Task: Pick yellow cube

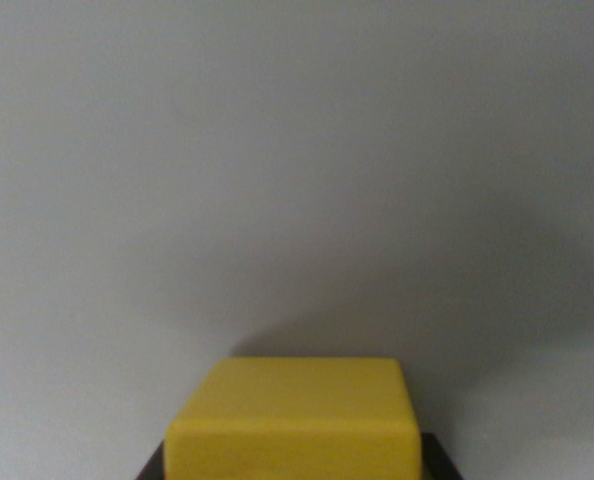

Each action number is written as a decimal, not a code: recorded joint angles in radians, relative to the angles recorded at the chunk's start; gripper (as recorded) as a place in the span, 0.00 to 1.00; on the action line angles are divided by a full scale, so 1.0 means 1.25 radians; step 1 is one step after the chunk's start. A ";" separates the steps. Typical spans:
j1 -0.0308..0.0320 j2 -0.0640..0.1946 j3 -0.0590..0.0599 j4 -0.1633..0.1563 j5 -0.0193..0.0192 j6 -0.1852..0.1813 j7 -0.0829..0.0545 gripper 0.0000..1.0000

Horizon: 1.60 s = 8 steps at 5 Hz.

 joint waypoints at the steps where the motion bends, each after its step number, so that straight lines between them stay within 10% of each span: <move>1: 0.0000 0.000 0.000 0.000 0.0000 0.000 0.000 1.00; 8: 0.0003 -0.022 -0.002 0.050 -0.0062 0.071 0.009 1.00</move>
